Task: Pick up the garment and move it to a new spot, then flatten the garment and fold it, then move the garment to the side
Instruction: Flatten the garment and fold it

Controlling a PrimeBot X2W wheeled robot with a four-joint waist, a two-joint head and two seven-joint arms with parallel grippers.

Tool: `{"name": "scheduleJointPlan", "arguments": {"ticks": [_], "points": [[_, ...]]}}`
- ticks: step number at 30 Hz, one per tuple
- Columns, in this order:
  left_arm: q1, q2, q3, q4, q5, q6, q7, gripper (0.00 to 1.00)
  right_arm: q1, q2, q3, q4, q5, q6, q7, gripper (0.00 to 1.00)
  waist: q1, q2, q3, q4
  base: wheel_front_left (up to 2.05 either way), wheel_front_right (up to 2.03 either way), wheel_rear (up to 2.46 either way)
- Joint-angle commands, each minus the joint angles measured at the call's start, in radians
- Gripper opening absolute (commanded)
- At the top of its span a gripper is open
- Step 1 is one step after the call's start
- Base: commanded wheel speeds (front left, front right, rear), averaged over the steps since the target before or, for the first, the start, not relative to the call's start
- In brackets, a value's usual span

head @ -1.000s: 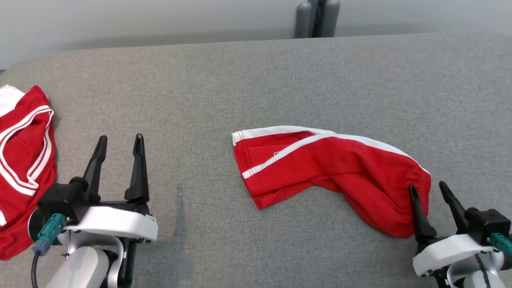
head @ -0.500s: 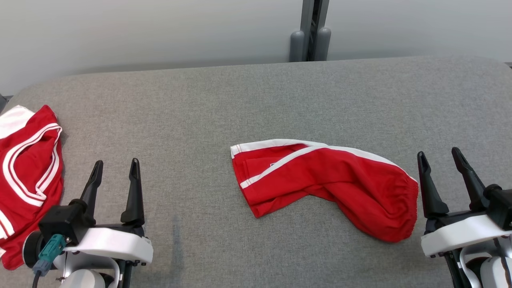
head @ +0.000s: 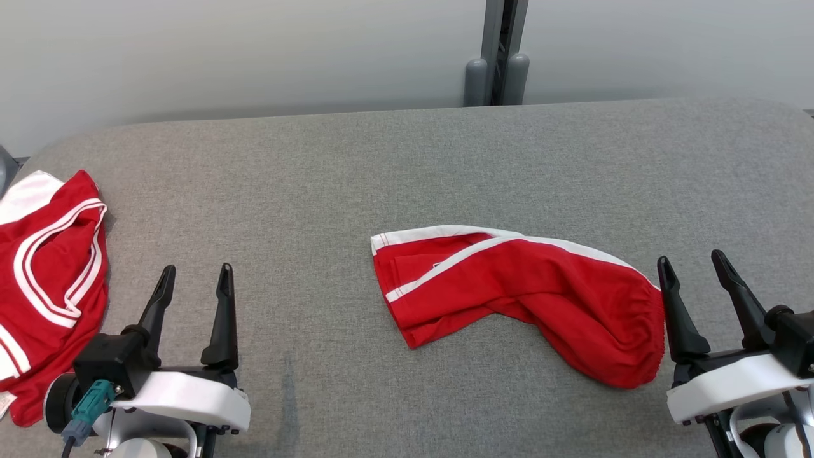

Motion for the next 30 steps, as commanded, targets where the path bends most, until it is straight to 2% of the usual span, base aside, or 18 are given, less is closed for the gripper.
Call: {"name": "scheduleJointPlan", "arguments": {"ticks": [1,8,9,15,21,29,30], "points": [[-0.007,0.004,0.000,-0.002,0.006,0.005,0.002,1.00,0.006,-0.002,-0.003,-0.003,0.006,-0.001,0.004,1.00,0.0000,0.0000,0.000,0.002,0.00,0.00,0.00],[-0.015,0.005,-0.001,-0.003,0.004,0.006,0.002,1.00,-0.009,-0.005,0.009,0.006,0.027,-0.001,0.012,1.00,0.0000,0.0000,0.005,0.010,0.00,0.00,0.00],[-0.017,0.004,-0.001,-0.007,0.004,0.008,0.002,1.00,-0.018,-0.019,0.031,0.025,0.080,-0.001,0.051,1.00,0.0000,0.0000,0.013,0.010,0.00,0.00,0.00],[-0.043,-0.004,-0.013,-0.010,0.009,0.002,0.005,1.00,-0.078,-0.139,0.079,0.125,0.203,-0.001,0.179,1.00,0.0000,0.0000,0.053,0.018,0.00,0.00,0.00],[-0.083,-0.025,-0.035,0.009,0.017,-0.019,0.001,1.00,-0.171,-0.246,0.143,0.241,0.289,-0.001,0.230,1.00,0.0000,0.0000,0.110,0.034,0.00,0.00,0.00],[-0.127,-0.046,-0.048,0.045,0.020,-0.042,-0.013,1.00,-0.279,-0.332,0.278,0.336,0.375,-0.001,0.282,0.98,0.0000,0.0000,0.155,0.043,0.00,0.00,0.00],[-0.132,-0.048,-0.049,0.052,0.020,-0.045,-0.015,1.00,-0.293,-0.346,0.300,0.340,0.386,-0.001,0.288,0.51,0.0000,0.0000,0.158,0.043,0.00,0.00,0.00]]}}
